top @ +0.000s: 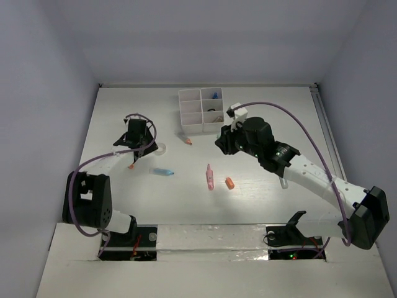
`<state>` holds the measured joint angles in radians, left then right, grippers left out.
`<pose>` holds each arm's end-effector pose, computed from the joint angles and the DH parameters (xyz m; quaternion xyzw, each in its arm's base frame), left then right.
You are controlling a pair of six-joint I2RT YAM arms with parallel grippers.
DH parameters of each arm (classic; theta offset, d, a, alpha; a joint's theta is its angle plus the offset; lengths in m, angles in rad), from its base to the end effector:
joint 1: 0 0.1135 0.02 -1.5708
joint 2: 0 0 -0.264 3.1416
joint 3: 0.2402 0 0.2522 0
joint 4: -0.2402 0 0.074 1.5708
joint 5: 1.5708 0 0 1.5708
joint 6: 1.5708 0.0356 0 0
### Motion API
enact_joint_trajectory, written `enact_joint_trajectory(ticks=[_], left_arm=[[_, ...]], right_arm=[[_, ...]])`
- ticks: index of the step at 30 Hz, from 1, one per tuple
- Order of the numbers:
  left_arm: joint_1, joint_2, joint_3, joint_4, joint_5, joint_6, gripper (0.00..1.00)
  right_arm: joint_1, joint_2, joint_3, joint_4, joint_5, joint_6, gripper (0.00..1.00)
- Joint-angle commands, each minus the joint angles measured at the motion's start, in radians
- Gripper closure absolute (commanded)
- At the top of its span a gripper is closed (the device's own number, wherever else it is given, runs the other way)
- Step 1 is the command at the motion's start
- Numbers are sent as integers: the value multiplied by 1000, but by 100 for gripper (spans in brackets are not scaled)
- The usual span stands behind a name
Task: Sort the stationery into containers
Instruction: Pick up the stationery from the center of the board, then place the stationery in the storage box.
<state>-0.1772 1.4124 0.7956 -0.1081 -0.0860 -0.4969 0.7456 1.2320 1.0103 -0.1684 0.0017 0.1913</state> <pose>0.2908 -0.0490 0.2089 -0.1624 0.8966 -0.0986 0.4000 0.2100 0.1938 0.3255 -0.2268 0.7992 0.2507 0.4970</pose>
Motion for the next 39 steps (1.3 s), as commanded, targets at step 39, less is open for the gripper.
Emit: enact_joint_trajectory(ticks=[39], left_arm=[[-206, 385, 847, -41, -287, 139, 100]], right_arm=[[-12, -158, -67, 132, 95, 22, 62]])
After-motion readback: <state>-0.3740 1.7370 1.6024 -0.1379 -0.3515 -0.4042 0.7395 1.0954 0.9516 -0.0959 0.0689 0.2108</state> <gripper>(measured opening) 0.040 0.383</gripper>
